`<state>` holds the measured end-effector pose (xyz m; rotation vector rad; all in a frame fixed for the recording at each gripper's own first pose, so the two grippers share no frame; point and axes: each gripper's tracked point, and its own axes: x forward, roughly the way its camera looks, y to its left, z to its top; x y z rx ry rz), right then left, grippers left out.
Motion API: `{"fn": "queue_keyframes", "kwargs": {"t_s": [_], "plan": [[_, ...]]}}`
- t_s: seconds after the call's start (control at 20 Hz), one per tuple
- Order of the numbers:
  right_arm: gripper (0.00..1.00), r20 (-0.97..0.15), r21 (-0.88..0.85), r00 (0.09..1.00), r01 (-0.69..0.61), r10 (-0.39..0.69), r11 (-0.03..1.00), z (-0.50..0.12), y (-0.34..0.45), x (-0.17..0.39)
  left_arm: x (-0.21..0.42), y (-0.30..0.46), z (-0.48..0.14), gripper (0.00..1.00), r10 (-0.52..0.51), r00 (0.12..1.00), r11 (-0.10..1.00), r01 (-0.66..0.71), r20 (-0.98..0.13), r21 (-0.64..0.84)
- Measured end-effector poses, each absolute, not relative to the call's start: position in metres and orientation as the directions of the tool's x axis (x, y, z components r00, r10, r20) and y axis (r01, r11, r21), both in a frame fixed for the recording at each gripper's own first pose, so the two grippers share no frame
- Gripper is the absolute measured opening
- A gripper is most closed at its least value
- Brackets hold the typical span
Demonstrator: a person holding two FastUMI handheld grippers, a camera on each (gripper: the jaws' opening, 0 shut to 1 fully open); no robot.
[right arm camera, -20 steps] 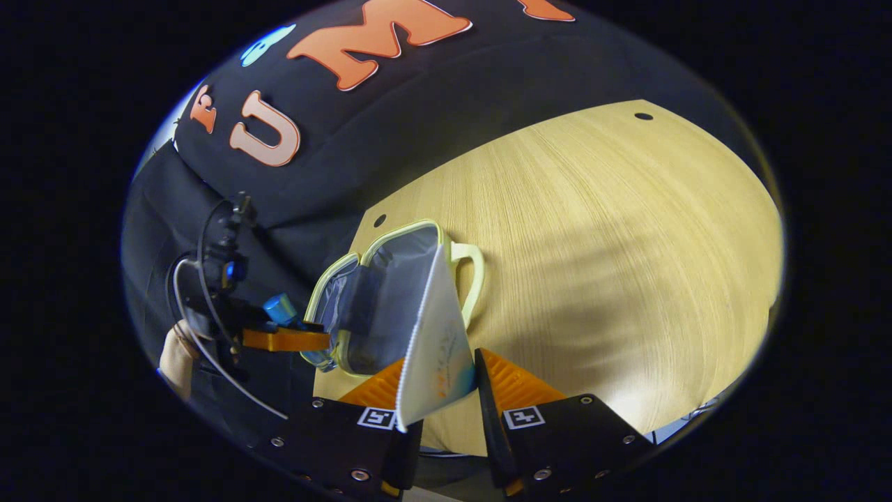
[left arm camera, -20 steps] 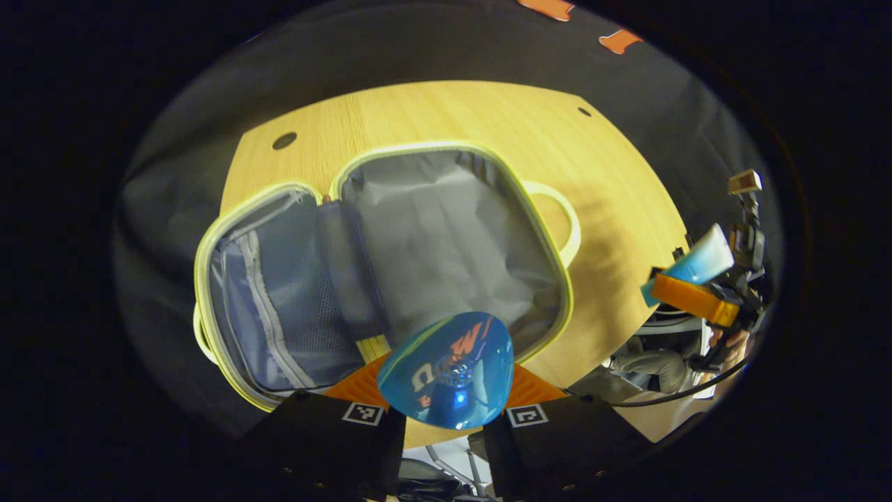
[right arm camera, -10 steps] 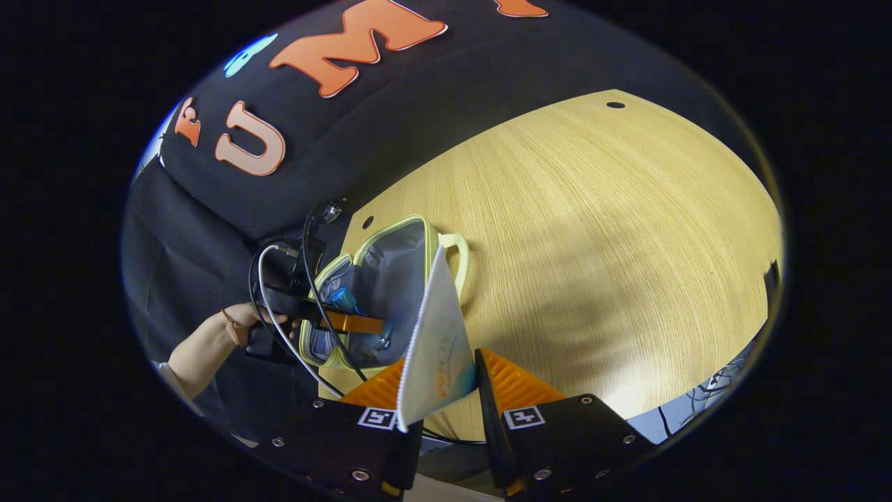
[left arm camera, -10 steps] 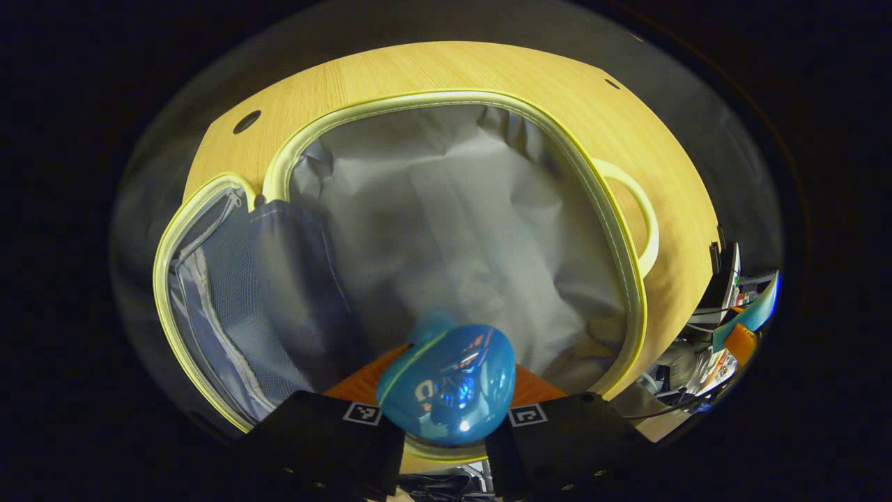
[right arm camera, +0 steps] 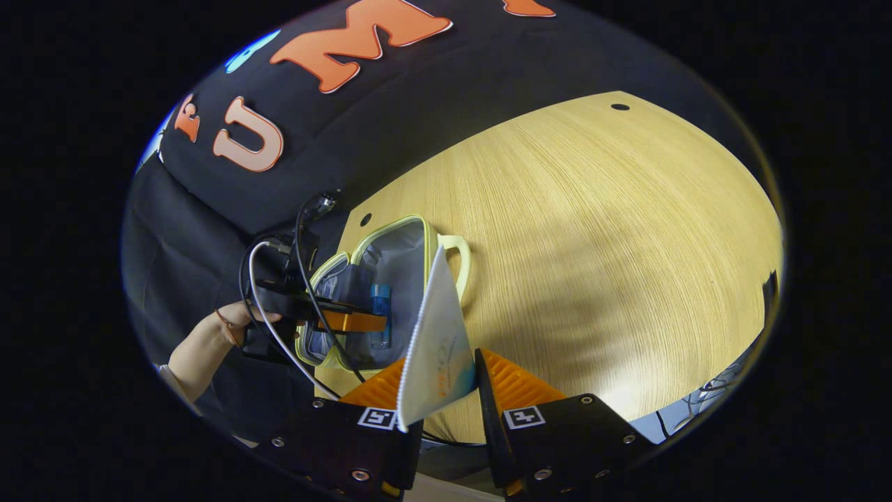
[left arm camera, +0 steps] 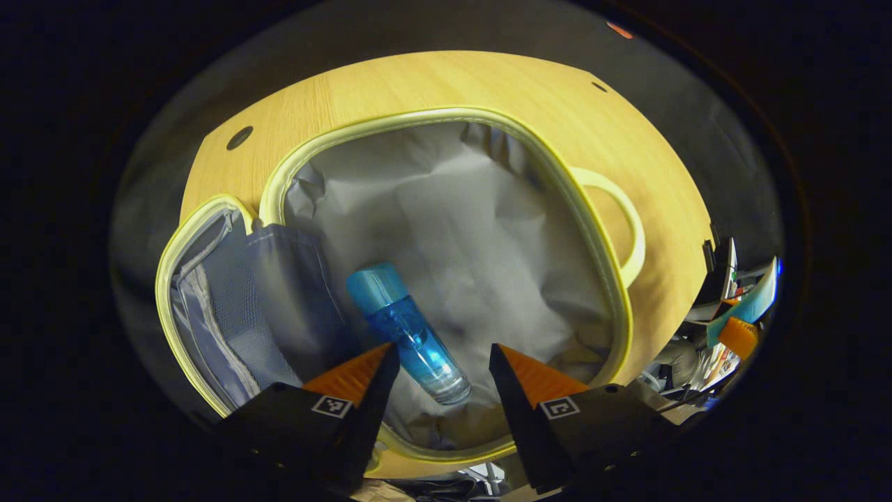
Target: First open the suitcase, pack the skin care products into it, and then close the suitcase.
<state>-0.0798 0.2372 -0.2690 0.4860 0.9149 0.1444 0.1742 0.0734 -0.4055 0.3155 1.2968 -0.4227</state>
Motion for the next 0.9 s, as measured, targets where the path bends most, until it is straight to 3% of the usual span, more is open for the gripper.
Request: {"fn": "queue_keyframes", "kwargs": {"t_s": [0.15,0.2,0.35,0.5,0.75,0.9], "plan": [[0.41,-0.718,0.45,0.611,0.044,0.333,0.892,-0.254,0.238,-0.064,0.162,0.069,-0.372,0.88,-0.186,0.291,0.874,0.486,-0.938,-0.023],[0.41,-0.715,0.444,0.612,0.027,0.336,0.895,-0.249,0.24,-0.058,0.155,0.069,-0.361,0.99,-0.223,0.314,0.877,0.479,-0.923,-0.049],[0.41,-0.712,0.418,0.605,-0.043,0.357,0.907,-0.229,0.252,-0.03,0.134,0.077,-0.319,0.99,-0.313,0.389,0.892,0.434,-0.867,-0.128],[0.41,-0.712,0.405,0.577,-0.127,0.4,0.905,-0.21,0.277,-0.002,0.122,0.118,-0.278,0.99,-0.335,0.502,0.92,0.355,-0.797,-0.164],[0.41,-0.768,0.337,0.48,-0.261,0.424,0.905,-0.216,0.325,0.037,0.085,0.224,-0.22,0.98,-0.163,0.709,0.984,0.166,-0.687,-0.062],[0.41,-0.807,0.373,0.379,-0.267,0.452,0.889,-0.244,0.36,0.045,0.047,0.237,-0.2,0.98,-0.051,0.766,0.999,0.036,-0.641,-0.036]]}}
